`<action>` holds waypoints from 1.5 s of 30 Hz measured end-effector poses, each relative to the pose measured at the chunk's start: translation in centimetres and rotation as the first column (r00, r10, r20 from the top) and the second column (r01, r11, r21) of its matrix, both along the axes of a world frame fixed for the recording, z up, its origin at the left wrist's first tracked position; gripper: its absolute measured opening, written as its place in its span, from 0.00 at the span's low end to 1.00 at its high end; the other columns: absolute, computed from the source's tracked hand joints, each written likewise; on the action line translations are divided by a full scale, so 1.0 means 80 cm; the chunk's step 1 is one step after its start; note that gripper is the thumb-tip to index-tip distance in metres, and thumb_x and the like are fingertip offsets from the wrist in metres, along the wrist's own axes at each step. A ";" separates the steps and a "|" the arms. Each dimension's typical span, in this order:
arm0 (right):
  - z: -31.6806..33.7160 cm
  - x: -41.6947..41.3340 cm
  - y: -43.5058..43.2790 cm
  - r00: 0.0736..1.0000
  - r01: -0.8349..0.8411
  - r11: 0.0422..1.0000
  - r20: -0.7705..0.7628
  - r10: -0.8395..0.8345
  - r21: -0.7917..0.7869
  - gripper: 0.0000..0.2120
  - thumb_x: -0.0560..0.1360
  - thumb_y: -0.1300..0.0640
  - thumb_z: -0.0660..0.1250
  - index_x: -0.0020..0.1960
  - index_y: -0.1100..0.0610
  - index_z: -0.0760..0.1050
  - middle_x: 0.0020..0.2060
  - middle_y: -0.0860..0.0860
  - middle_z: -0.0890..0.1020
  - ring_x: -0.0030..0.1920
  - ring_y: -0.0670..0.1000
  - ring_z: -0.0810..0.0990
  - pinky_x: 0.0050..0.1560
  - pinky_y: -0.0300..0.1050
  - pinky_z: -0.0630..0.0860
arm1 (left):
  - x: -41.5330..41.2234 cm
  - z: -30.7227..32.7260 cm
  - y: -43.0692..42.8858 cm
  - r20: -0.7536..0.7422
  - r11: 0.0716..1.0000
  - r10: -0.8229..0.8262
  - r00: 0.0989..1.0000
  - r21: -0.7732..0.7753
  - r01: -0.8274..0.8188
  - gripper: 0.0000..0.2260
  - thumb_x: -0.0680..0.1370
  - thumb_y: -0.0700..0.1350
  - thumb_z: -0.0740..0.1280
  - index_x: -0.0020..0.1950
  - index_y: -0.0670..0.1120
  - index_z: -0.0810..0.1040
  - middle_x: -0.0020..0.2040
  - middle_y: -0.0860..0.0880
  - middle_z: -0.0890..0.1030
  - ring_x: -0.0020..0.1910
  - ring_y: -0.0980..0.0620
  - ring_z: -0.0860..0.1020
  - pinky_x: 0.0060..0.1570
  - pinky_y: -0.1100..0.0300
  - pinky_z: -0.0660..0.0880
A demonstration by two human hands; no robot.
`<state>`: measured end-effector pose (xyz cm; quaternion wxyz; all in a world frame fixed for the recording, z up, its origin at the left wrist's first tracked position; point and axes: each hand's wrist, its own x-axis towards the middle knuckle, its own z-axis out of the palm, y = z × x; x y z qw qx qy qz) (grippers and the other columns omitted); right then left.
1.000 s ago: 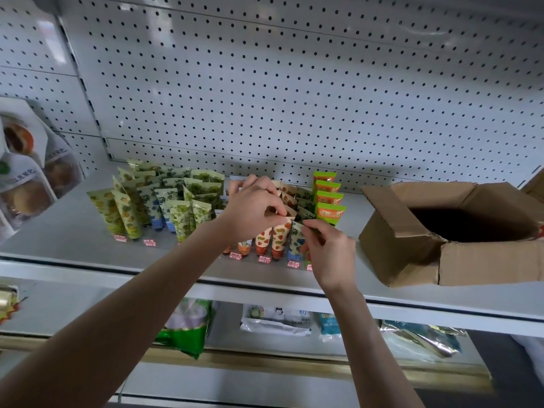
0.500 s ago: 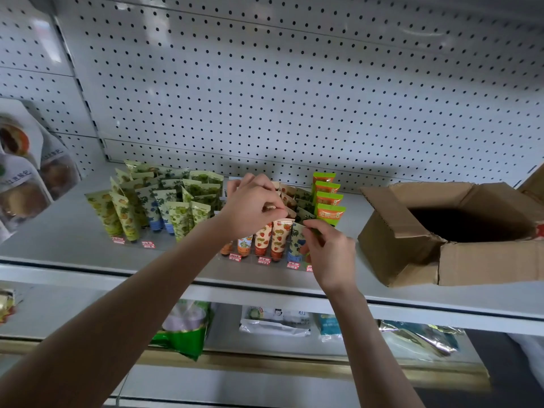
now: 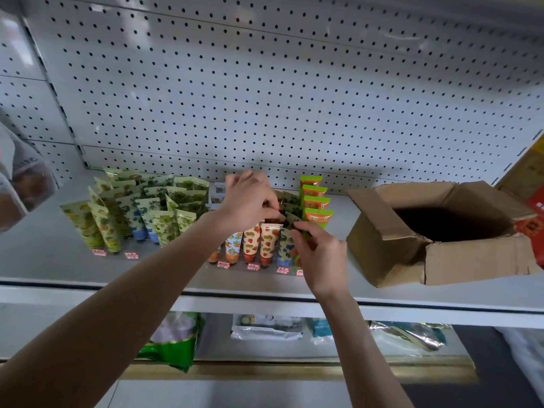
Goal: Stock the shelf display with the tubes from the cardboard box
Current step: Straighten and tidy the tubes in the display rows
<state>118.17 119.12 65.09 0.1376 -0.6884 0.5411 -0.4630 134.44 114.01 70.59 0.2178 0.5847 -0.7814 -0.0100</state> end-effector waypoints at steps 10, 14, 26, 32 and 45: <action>-0.009 -0.001 -0.003 1.000 -0.002 1.000 0.030 0.002 -0.018 0.08 0.75 0.56 0.68 0.53 0.56 0.81 0.33 0.54 0.84 0.32 0.54 0.82 0.35 0.53 0.79 | -0.002 -0.002 -0.002 0.039 1.000 0.004 0.999 -0.027 -0.003 0.08 0.73 0.56 0.69 0.44 0.54 0.83 0.53 0.54 0.73 0.58 0.52 0.65 0.53 0.55 0.53; -0.009 -0.004 -0.004 0.999 -0.008 0.999 0.035 0.009 -0.037 0.08 0.75 0.56 0.68 0.53 0.56 0.81 0.33 0.54 0.84 0.32 0.53 0.81 0.35 0.53 0.79 | -0.003 -0.001 -0.002 0.042 1.000 0.003 0.999 -0.030 -0.002 0.07 0.72 0.56 0.69 0.44 0.55 0.83 0.53 0.54 0.73 0.58 0.52 0.65 0.53 0.55 0.53; -0.003 -0.010 0.005 0.993 -0.005 0.998 0.117 0.011 -0.058 0.08 0.75 0.57 0.68 0.51 0.58 0.82 0.35 0.50 0.83 0.32 0.48 0.80 0.36 0.51 0.79 | -0.016 0.009 -0.002 -0.079 1.000 -0.025 0.997 0.005 0.025 0.06 0.72 0.55 0.70 0.44 0.55 0.83 0.53 0.53 0.73 0.58 0.52 0.65 0.54 0.54 0.54; 0.001 -0.015 0.008 0.990 -0.003 0.999 0.143 0.008 -0.032 0.08 0.75 0.55 0.68 0.51 0.56 0.81 0.32 0.41 0.79 0.32 0.43 0.79 0.36 0.48 0.79 | -0.031 0.008 -0.010 0.026 0.997 -0.027 0.999 0.069 0.025 0.07 0.73 0.55 0.69 0.47 0.54 0.83 0.54 0.51 0.73 0.59 0.50 0.64 0.55 0.53 0.55; -0.002 -0.016 0.007 0.988 -0.007 1.000 0.151 0.010 -0.019 0.08 0.75 0.55 0.68 0.51 0.56 0.81 0.34 0.44 0.80 0.33 0.45 0.80 0.36 0.50 0.79 | -0.033 0.004 -0.011 0.011 0.998 -0.033 0.999 0.044 0.033 0.05 0.73 0.52 0.69 0.43 0.53 0.83 0.53 0.52 0.74 0.57 0.50 0.65 0.55 0.53 0.55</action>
